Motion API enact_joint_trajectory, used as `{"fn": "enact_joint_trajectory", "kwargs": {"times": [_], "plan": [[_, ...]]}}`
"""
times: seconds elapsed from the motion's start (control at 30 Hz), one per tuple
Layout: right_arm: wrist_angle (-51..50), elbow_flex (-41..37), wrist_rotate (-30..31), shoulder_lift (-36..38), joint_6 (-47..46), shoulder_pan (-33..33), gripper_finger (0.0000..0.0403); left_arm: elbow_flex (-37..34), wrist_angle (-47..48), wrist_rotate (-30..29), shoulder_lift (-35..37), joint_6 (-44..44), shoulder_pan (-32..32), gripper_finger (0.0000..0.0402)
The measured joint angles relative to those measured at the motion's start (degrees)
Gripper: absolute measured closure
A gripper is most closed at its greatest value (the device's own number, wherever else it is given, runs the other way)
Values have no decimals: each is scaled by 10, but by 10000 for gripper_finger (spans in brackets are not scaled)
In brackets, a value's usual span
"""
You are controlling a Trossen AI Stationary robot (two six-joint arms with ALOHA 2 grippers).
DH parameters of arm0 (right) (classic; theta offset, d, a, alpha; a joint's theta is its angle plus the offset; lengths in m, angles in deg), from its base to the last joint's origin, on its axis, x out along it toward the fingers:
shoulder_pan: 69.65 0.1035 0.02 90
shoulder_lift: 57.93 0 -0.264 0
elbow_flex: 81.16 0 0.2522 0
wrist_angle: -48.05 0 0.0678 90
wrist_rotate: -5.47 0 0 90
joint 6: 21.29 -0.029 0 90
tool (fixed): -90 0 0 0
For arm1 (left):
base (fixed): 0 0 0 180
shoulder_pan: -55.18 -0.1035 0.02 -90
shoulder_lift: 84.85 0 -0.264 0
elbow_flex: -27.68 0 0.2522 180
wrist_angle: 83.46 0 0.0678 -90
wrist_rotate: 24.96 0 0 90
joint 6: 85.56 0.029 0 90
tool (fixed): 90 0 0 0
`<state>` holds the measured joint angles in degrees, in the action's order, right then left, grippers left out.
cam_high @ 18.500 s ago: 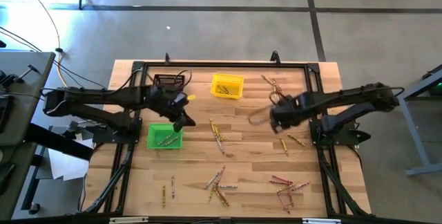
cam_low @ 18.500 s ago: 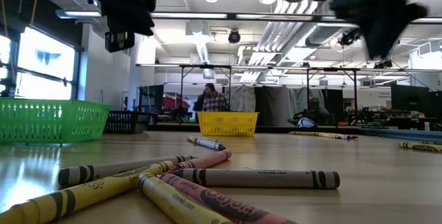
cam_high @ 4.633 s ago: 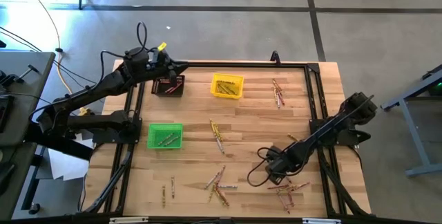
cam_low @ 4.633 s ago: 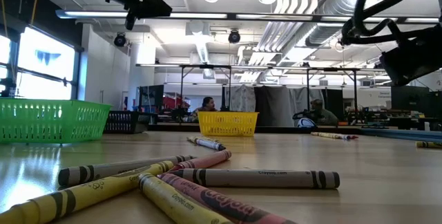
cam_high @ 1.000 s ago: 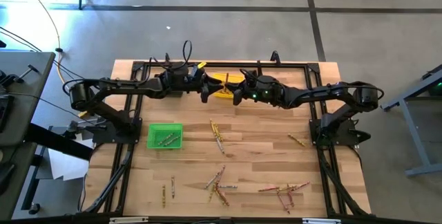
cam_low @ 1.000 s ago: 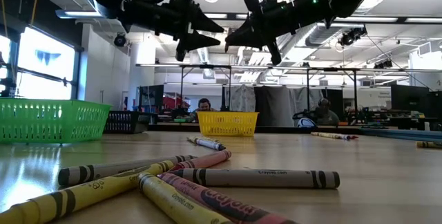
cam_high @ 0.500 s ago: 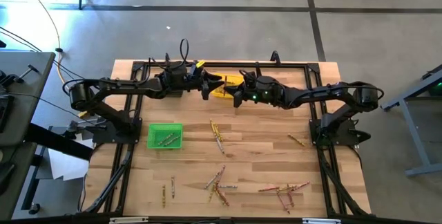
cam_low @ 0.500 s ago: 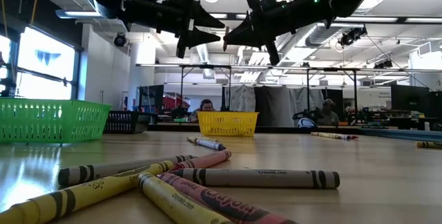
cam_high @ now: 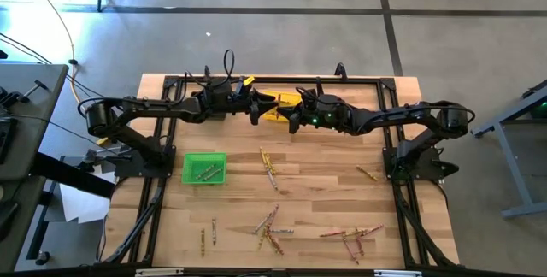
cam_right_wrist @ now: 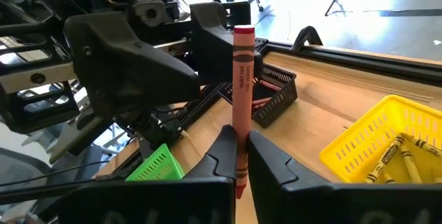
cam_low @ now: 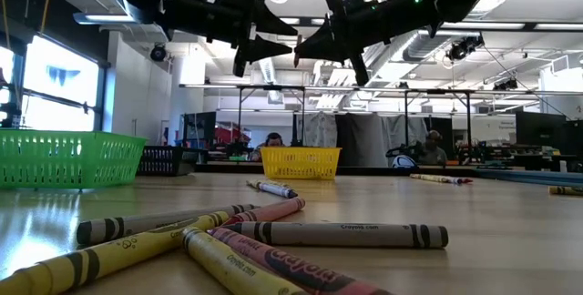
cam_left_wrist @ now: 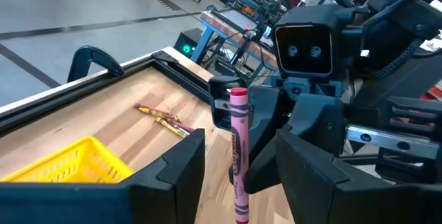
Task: Sort crayons
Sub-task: Put the red crayon into the black bin
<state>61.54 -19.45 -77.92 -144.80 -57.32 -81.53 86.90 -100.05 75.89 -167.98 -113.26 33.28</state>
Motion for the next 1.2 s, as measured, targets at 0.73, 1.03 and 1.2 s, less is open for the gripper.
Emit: {"fn": "enact_joint_trajectory", "kwargs": {"times": [0.73, 1.03, 1.2], "plan": [[9, 0, 2, 0, 0, 0, 399, 15, -46, -28, -42, -2, 25, 240], [7, 0, 7, 0, 0, 0, 399, 19, -40, -30, -42, 14, 17, 330], [7, 0, 9, 0, 1, -1, 399, 19, -37, -28, -42, 22, 11, 392]]}}
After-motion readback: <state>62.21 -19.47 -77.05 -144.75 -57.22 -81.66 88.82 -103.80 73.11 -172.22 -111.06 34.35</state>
